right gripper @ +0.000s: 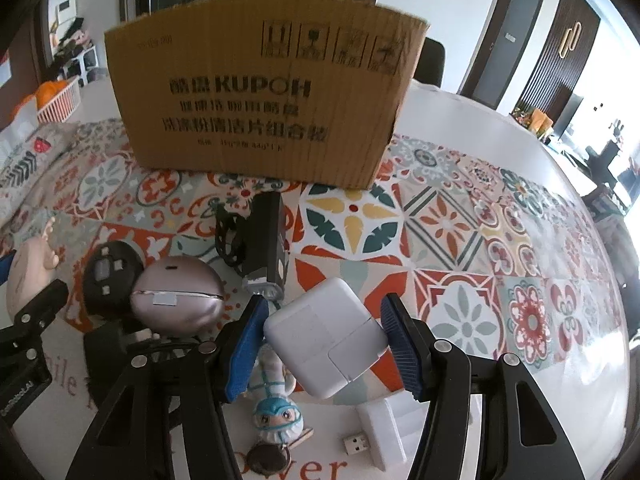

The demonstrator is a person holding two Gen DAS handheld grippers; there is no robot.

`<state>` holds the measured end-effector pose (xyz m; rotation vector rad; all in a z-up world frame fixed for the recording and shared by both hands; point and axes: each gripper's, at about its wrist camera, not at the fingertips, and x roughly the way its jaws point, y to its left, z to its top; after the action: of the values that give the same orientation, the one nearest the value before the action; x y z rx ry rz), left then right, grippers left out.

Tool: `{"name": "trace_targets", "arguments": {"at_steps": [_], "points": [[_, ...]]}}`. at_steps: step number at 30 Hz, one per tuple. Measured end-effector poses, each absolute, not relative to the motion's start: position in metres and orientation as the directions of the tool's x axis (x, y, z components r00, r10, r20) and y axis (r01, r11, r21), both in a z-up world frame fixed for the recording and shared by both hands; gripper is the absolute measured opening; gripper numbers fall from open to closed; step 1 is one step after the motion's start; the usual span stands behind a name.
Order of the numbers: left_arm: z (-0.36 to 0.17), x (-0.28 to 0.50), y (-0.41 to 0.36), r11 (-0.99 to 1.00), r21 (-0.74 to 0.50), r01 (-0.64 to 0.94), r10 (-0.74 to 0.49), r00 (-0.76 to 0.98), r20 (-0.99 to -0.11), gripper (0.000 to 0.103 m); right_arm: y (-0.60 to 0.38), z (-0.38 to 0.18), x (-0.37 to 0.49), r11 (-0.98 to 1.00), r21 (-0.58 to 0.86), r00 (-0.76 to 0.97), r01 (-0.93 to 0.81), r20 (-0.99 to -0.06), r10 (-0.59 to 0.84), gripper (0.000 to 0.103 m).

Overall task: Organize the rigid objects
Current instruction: 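Close the left gripper on the pink gadget while the right gripper grasps the white charger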

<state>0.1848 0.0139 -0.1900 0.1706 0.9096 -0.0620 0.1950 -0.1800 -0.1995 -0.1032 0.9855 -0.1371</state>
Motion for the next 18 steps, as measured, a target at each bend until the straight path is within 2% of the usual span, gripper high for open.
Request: {"name": "trace_targets", "arguments": {"at_steps": [18], "points": [[-0.115,0.172,0.01,0.989,0.07,0.129,-0.048,0.735,-0.676,0.072,-0.18,-0.124,0.167,0.992,-0.09,0.678,0.089,-0.724,-0.127,0.059]]}}
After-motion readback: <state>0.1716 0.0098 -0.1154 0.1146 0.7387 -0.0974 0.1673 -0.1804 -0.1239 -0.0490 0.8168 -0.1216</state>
